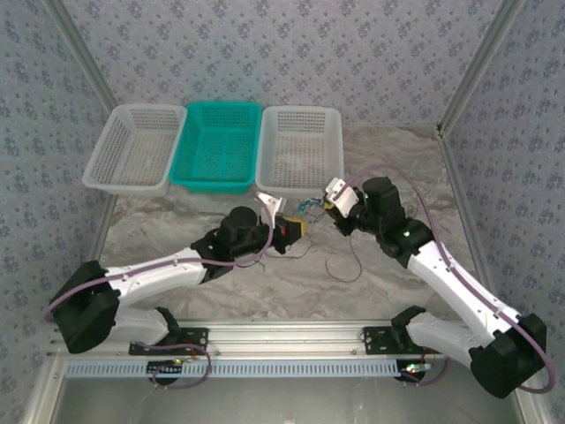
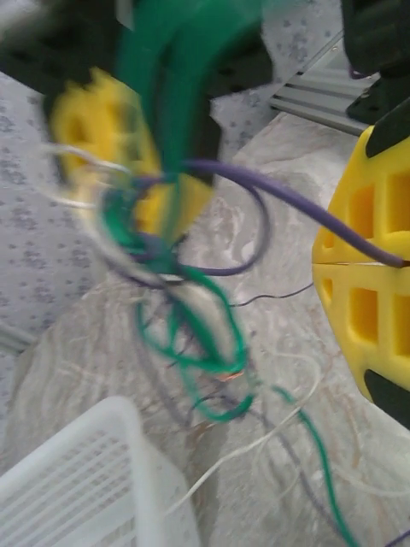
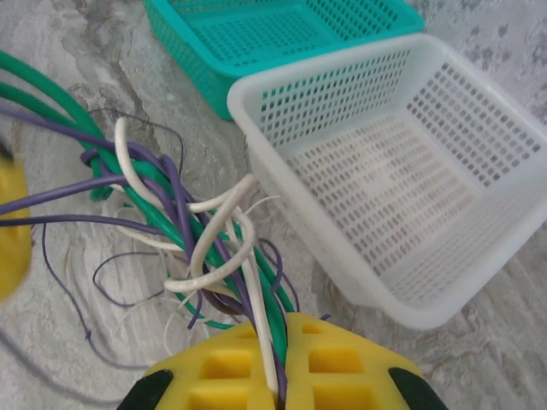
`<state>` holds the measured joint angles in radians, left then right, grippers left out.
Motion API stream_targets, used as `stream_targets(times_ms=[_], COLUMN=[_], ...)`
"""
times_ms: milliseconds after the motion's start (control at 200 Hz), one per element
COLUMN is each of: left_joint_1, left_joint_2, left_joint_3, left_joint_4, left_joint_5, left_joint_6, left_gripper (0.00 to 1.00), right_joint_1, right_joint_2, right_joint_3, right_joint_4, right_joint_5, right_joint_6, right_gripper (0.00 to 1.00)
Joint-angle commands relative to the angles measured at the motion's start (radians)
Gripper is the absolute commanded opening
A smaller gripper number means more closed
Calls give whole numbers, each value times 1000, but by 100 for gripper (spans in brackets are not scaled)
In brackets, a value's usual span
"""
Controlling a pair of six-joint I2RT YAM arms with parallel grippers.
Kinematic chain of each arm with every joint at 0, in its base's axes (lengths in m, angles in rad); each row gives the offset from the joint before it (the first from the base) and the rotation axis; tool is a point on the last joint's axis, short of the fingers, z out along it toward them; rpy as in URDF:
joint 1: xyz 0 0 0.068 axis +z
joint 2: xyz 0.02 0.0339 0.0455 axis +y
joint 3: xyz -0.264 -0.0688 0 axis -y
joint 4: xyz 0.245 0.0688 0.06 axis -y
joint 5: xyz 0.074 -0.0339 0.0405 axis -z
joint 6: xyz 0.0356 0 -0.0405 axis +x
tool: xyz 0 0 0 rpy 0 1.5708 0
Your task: Untangle the cables
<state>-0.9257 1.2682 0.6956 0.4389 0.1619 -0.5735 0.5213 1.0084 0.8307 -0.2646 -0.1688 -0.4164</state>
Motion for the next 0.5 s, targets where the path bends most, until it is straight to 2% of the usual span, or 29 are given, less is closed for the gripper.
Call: stream_targets(times_ms=[0, 80, 110, 135, 205, 280, 390, 495], left_joint_1=[27, 44, 49, 52, 56, 60, 59, 59], left_joint_2=[-87, -120, -129, -135, -145, -143, -130, -128], left_joint_3=[33, 34, 31, 29, 20, 11, 13, 15], left_joint_4=[-19, -90, -106, -117, -132, -128, -118, -113], left_joint_5=[-39, -35, -32, -29, -27, -13, 30, 53], left_joint_6=[21, 42, 51, 56, 61, 55, 44, 40], left_gripper=[0, 0, 0, 0, 0, 0, 0, 0], right_joint_1=[11, 15, 16, 15, 16, 15, 14, 12], right_joint_2=[-60, -109, -127, -143, -179, -201, -210, -189], right_joint_3=[-75, -125, -139, -146, -158, -172, -213, -278], right_joint_4=[39, 66, 68, 66, 44, 10, -36, -19], right_joint_5=[19, 26, 27, 28, 57, 71, 77, 9], right_joint_6=[110, 187, 217, 249, 384, 577, 838, 889], right_gripper=[18, 48, 66, 75, 94, 97, 92, 89])
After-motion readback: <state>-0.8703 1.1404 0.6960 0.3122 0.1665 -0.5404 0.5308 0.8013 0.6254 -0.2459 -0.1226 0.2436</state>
